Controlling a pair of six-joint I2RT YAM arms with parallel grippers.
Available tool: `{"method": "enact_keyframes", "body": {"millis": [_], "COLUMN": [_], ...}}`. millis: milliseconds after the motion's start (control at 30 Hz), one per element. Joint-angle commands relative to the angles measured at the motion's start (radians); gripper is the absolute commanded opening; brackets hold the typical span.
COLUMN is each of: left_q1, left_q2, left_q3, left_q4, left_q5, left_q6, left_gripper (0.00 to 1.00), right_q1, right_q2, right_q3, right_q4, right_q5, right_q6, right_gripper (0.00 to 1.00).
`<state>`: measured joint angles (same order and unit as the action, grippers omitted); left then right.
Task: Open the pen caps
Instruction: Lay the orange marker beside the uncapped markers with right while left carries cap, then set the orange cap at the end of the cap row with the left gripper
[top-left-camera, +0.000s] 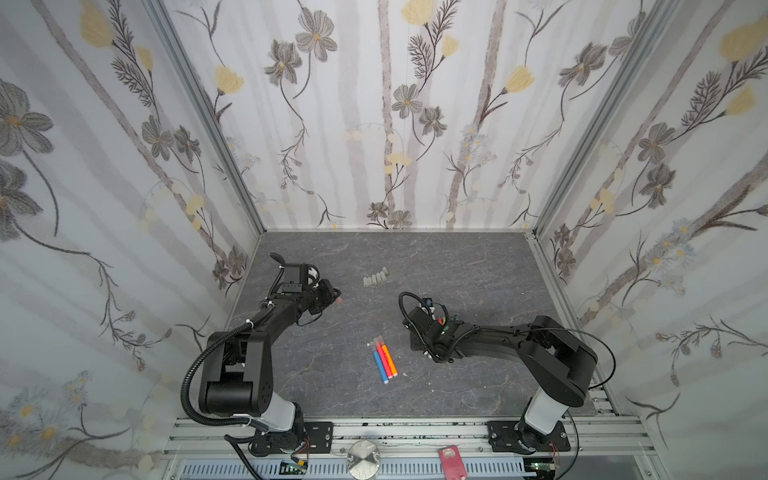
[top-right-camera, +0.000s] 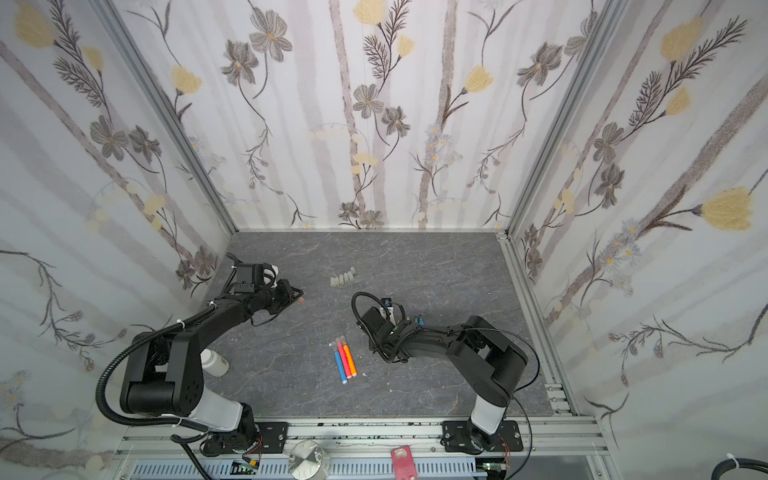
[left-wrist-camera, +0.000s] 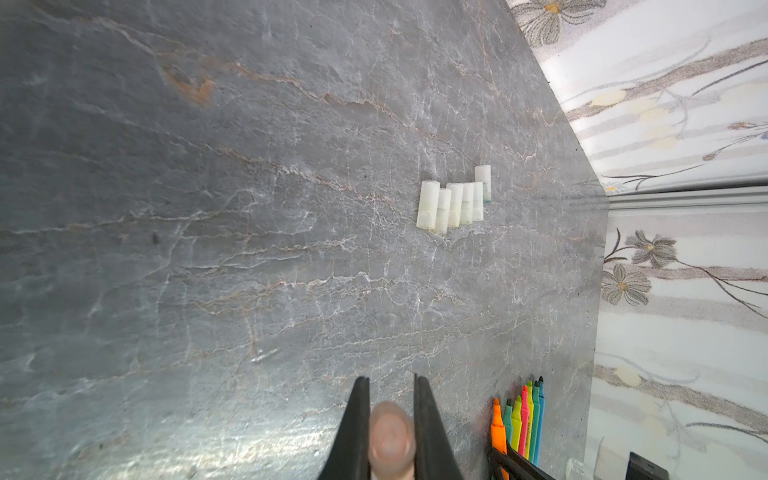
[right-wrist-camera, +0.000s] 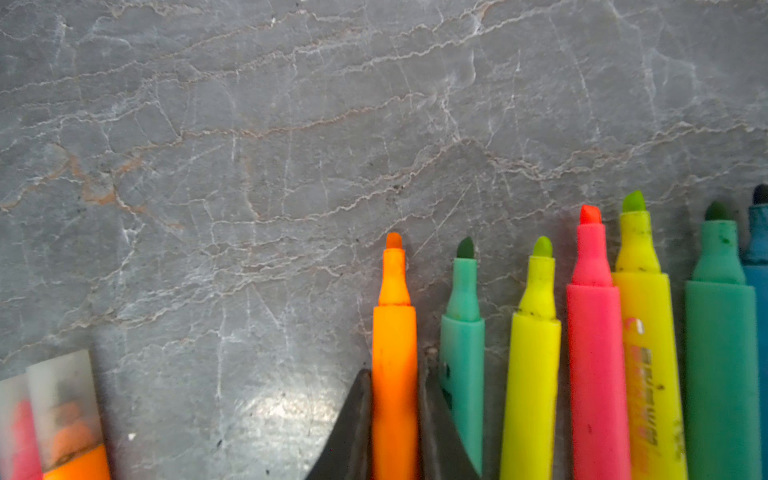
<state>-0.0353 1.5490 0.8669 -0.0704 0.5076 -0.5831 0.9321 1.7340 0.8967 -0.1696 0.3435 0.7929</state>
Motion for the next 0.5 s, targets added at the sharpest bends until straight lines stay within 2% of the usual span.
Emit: {"method": "enact_keyframes", "body": {"millis": [0, 467], "left_q1": [0.002, -0.009], "left_q2": [0.037, 0.186], "left_q3": [0.032, 0.108], "left_q4": [0.036, 0.115], "left_q5": [-0.007, -0.003], "left_q6": [0.011, -0.010], "left_gripper": [0.00, 0.00], "right_q1": [0.004, 0.013], "right_q2": [0.001, -0.025], "right_q3": [0.005, -0.005], "right_q4": [-0.032, -0.043], "right_q5": [0.023, 0.048], "right_q6": [0.020, 0.024], "right_gripper": [0.19, 0.25]}}
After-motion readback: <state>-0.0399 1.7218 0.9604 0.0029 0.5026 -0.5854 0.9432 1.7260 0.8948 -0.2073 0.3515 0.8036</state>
